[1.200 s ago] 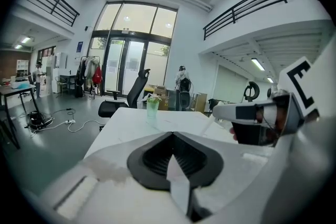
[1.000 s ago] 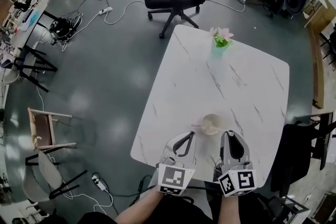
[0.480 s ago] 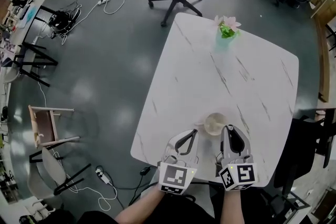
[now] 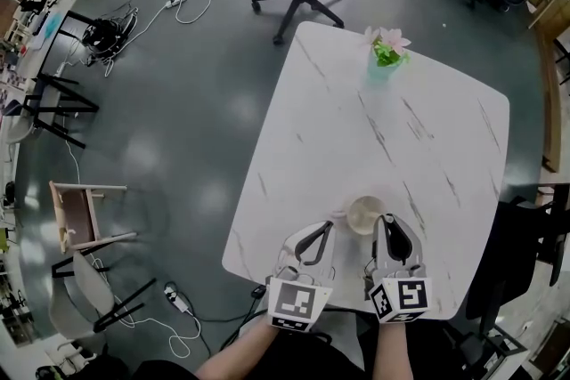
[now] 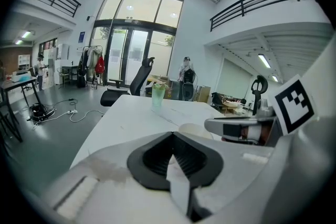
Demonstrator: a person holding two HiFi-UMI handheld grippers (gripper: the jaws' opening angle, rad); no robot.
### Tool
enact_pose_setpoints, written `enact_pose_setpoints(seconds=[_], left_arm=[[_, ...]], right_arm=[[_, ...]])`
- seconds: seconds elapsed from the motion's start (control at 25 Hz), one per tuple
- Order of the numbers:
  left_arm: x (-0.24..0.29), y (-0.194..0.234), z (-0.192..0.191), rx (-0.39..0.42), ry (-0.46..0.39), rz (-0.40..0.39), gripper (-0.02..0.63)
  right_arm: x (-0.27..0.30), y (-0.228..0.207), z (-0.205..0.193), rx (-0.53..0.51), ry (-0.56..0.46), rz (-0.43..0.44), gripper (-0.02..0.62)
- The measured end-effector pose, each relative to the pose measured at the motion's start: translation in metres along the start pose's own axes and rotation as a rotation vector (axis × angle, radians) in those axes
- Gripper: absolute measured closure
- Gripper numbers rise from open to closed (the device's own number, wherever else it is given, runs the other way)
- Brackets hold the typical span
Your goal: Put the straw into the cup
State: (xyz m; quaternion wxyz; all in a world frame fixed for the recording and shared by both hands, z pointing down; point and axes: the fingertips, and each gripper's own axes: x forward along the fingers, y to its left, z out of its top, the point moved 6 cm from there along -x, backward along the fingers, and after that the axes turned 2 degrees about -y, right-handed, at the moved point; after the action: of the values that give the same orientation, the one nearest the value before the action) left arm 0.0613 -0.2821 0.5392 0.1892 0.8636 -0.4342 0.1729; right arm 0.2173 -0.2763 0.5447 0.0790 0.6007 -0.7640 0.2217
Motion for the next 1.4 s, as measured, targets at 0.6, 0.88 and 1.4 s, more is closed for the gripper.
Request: enact_pose_setpoints(seconds=[0.6, 0.88, 1.4], left_arm=[[-0.012, -0.016, 0.024, 0.018, -0.043, -0.036, 0.604], [-0.027, -0.028, 0.052, 0.036, -0.122, -0.046, 0.604], [-0.077, -0.042, 0.092, 0.075, -0.279, -0.017, 0.604]], right_arm=[[-0.025, -0.001, 0.016, -0.01, -0.052, -0.063, 0.479], [-0.063, 0.002, 0.044, -0.002, -0.137, -0.103, 0.484], [-0.11, 0.049, 0.092, 0.0, -0.325, -0.03, 0.603]])
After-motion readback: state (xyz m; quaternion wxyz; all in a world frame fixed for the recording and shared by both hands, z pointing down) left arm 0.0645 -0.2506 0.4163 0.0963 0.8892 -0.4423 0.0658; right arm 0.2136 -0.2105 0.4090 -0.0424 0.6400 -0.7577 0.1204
